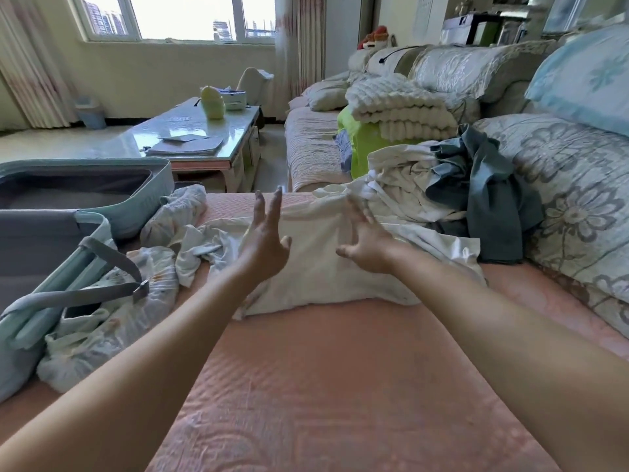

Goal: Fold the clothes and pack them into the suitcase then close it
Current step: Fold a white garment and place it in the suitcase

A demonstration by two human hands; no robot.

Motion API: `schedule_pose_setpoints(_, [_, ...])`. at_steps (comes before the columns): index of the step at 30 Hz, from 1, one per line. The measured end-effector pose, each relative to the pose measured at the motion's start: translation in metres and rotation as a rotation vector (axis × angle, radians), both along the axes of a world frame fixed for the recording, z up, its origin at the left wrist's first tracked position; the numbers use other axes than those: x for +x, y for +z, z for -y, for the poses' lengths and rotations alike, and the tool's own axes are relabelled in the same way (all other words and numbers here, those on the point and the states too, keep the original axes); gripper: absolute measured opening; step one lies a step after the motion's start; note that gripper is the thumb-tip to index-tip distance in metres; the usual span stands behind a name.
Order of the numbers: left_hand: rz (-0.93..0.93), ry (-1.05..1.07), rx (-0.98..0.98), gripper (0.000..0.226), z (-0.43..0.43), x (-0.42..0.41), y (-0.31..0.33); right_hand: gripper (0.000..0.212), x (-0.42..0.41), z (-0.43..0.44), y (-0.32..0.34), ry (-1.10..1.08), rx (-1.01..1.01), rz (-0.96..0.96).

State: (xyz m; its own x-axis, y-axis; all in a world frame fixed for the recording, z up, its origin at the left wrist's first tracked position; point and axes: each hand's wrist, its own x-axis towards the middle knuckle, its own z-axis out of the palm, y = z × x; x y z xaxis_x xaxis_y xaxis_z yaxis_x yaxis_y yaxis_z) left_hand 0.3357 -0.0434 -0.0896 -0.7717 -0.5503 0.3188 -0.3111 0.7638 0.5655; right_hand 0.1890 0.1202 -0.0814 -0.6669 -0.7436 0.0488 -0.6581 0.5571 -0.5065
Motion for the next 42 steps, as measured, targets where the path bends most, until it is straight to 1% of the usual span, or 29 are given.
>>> schedule_pose_setpoints(1, [-0.021,-0.031,-0.085,0.086,0.002,-0.001,-0.009,0.101,-0.003,0.004,-0.008,0.028,0.076,-0.01])
schedule_pose_setpoints(3, [-0.076,-0.109,-0.255,0.075,0.006,0.002,-0.029,0.092,-0.004,0.008,-0.024,0.065,0.148,-0.071])
schedule_pose_setpoints(4, [-0.036,-0.182,-0.299,0.063,0.007,0.005,-0.039,0.086,-0.001,0.008,-0.031,0.104,0.19,-0.123])
schedule_pose_setpoints(5, [0.063,-0.266,-0.338,0.05,0.008,0.008,-0.046,0.082,0.002,0.008,-0.038,0.158,0.249,-0.182])
schedule_pose_setpoints(6, [0.216,-0.335,-0.394,0.042,0.008,0.013,-0.054,0.08,0.003,0.007,-0.045,0.223,0.316,-0.237])
schedule_pose_setpoints(7, [0.362,-0.374,-0.449,0.044,0.007,0.017,-0.059,0.077,0.006,0.005,-0.053,0.281,0.377,-0.286])
schedule_pose_setpoints(9, [0.504,-0.332,-0.528,0.064,0.008,0.024,-0.069,0.071,0.008,0.001,-0.066,0.324,0.448,-0.374])
schedule_pose_setpoints(10, [0.512,-0.282,-0.524,0.064,0.009,0.026,-0.071,0.067,0.007,0.0,-0.069,0.316,0.46,-0.416])
schedule_pose_setpoints(11, [0.5,-0.241,-0.509,0.058,0.009,0.027,-0.07,0.059,0.004,0.0,-0.071,0.297,0.464,-0.448])
schedule_pose_setpoints(13, [0.504,-0.17,-0.496,0.04,0.006,0.027,-0.063,0.041,0.0,-0.002,-0.07,0.244,0.47,-0.451])
schedule_pose_setpoints(14, [0.512,-0.156,-0.491,0.031,0.005,0.028,-0.06,0.037,-0.002,-0.004,-0.069,0.225,0.459,-0.444])
schedule_pose_setpoints(17, [0.505,-0.113,-0.394,0.025,0.003,0.036,-0.047,0.034,0.001,-0.013,-0.058,0.209,0.455,-0.4])
schedule_pose_setpoints(19, [0.559,-0.134,-0.332,0.022,0.001,0.045,-0.039,0.035,0.011,-0.02,-0.045,0.226,0.496,-0.358])
schedule_pose_setpoints(21, [0.691,-0.191,-0.361,0.012,-0.005,0.053,-0.031,0.03,0.026,-0.03,-0.032,0.236,0.564,-0.334])
schedule_pose_setpoints(23, [0.839,-0.258,-0.349,0.016,-0.017,0.064,-0.019,0.022,0.044,-0.043,-0.021,0.247,0.603,-0.275])
schedule_pose_setpoints(25, [1.01,-0.322,-0.239,0.017,-0.031,0.075,-0.002,0.017,0.065,-0.061,-0.01,0.263,0.608,-0.197])
schedule_pose_setpoints(27, [1.166,-0.367,-0.137,0.012,-0.043,0.086,0.009,0.021,0.084,-0.082,0.001,0.272,0.616,-0.098])
schedule_pose_setpoints(29, [1.252,-0.381,-0.005,0.015,-0.054,0.095,0.01,0.02,0.095,-0.097,0.006,0.295,0.641,0.002])
schedule_pose_setpoints(31, [1.241,-0.316,0.282,0.024,-0.064,0.099,0.006,0.017,0.101,-0.107,0.008,0.311,0.596,0.131])
schedule_pose_setpoints(32, [1.189,-0.299,0.377,0.023,-0.067,0.099,0.001,0.026,0.1,-0.11,0.006,0.282,0.532,0.23])
schedule_pose_setpoints(33, [1.096,-0.307,0.393,0.02,-0.07,0.097,-0.002,0.037,0.098,-0.111,0.005,0.229,0.456,0.314])
schedule_pose_setpoints(34, [0.984,-0.308,0.288,0.019,-0.069,0.096,-0.006,0.047,0.095,-0.111,0.003,0.182,0.387,0.327])
schedule_pose_setpoints(36, [0.815,-0.241,-0.134,0.026,-0.061,0.094,-0.014,0.059,0.086,-0.109,-0.006,0.148,0.333,0.116])
schedule_pose_setpoints(37, [0.824,-0.181,-0.341,0.038,-0.056,0.094,-0.018,0.064,0.082,-0.108,-0.011,0.139,0.342,-0.019])
schedule_pose_setpoints(38, [0.877,-0.122,-0.462,0.049,-0.052,0.094,-0.02,0.071,0.079,-0.107,-0.018,0.129,0.358,-0.12])
schedule_pose_setpoints(39, [0.948,-0.07,-0.489,0.056,-0.048,0.093,-0.022,0.076,0.076,-0.105,-0.024,0.116,0.372,-0.163])
schedule_pose_setpoints(40, [0.997,-0.034,-0.446,0.059,-0.044,0.09,-0.024,0.076,0.073,-0.102,-0.03,0.1,0.382,-0.174])
schedule_pose_setpoints(41, [0.988,-0.012,-0.367,0.055,-0.041,0.087,-0.025,0.069,0.067,-0.098,-0.035,0.08,0.372,-0.168])
schedule_pose_setpoints(42, [0.908,0.032,-0.229,0.044,-0.036,0.082,-0.025,0.055,0.059,-0.094,-0.041,0.054,0.347,-0.156])
